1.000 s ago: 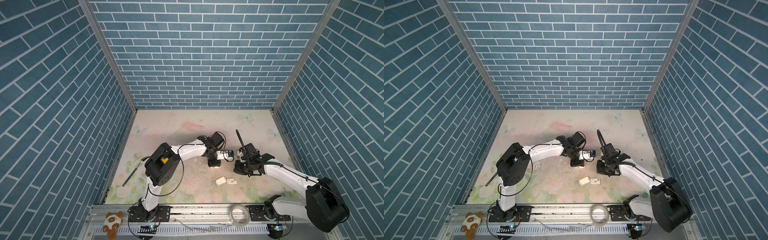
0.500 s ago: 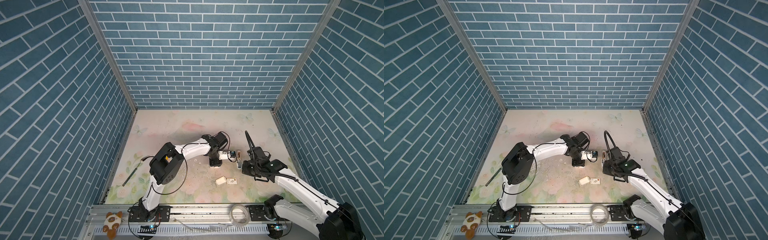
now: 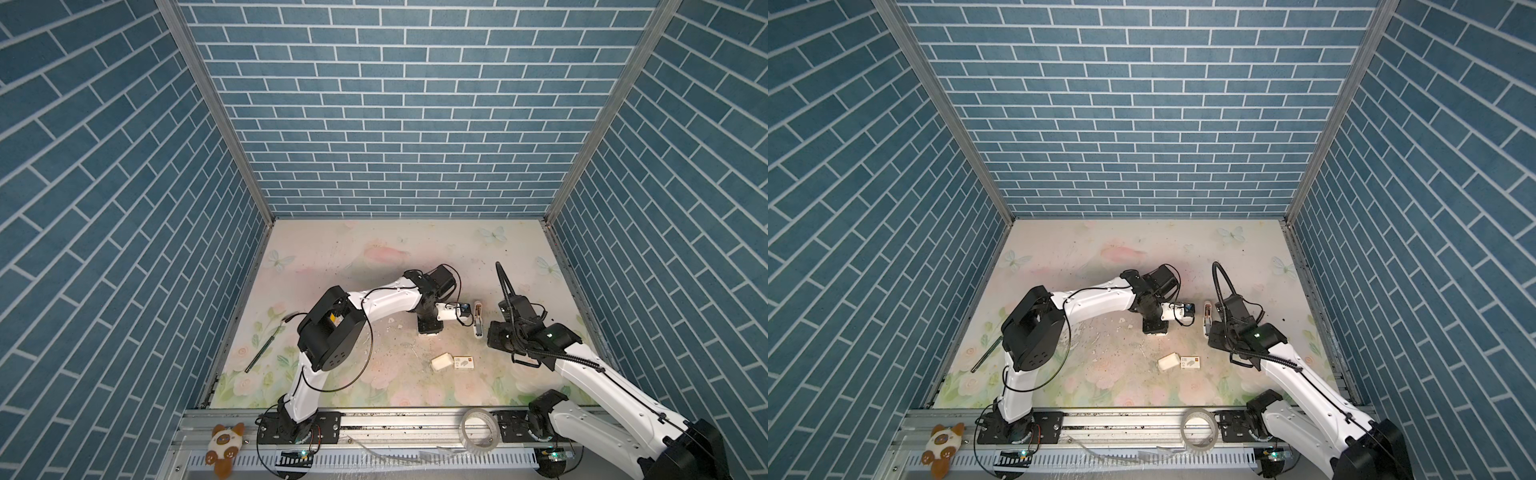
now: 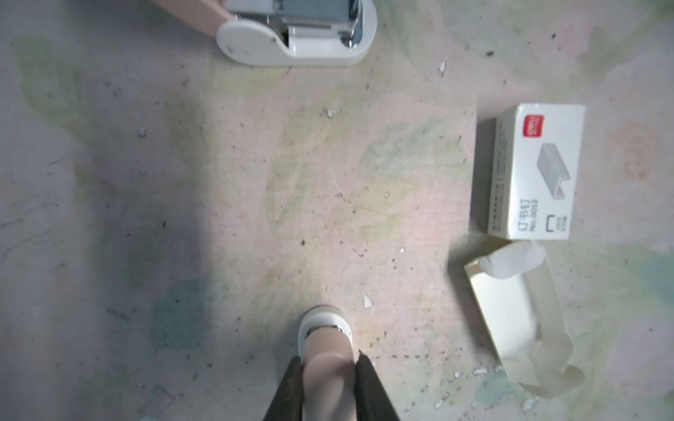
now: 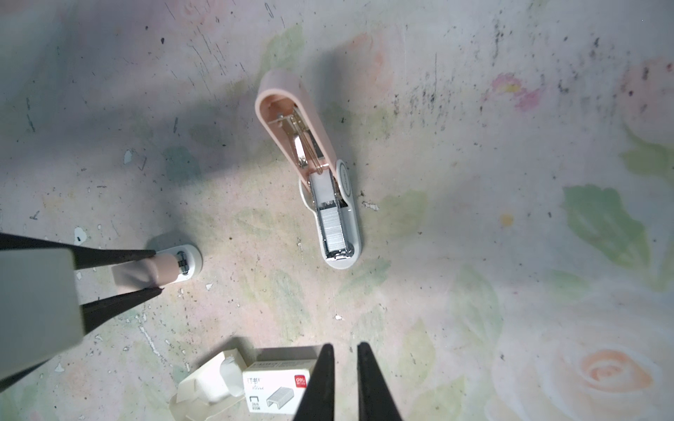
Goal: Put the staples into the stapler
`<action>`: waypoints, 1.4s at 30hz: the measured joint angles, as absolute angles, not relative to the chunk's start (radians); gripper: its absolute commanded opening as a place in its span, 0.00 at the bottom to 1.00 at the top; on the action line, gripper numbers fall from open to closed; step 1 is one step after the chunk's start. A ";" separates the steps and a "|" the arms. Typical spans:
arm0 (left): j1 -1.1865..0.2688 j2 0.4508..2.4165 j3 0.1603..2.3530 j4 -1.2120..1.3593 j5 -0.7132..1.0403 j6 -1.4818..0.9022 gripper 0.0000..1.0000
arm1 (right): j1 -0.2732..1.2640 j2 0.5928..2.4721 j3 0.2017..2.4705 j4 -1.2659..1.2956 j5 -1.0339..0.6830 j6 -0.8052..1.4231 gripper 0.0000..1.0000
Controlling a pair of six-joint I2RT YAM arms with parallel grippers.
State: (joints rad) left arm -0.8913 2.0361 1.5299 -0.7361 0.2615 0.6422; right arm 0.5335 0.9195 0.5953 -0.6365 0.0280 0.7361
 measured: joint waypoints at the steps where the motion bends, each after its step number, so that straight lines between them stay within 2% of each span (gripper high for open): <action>1: -0.891 2.033 1.527 -0.746 0.257 0.642 0.15 | 0.533 0.918 0.595 -0.636 0.031 0.736 0.16; 17: -0.890 2.007 1.513 -0.772 0.243 0.640 0.28 | 0.532 0.916 0.574 -0.627 0.042 0.733 0.20; 32: -0.890 1.993 1.508 -0.785 0.239 0.642 0.44 | 0.532 0.916 0.556 -0.570 0.038 0.733 0.24; 42: -0.888 1.929 1.513 -0.817 0.240 0.647 0.53 | 0.532 1.007 0.493 -0.363 -0.101 0.734 0.23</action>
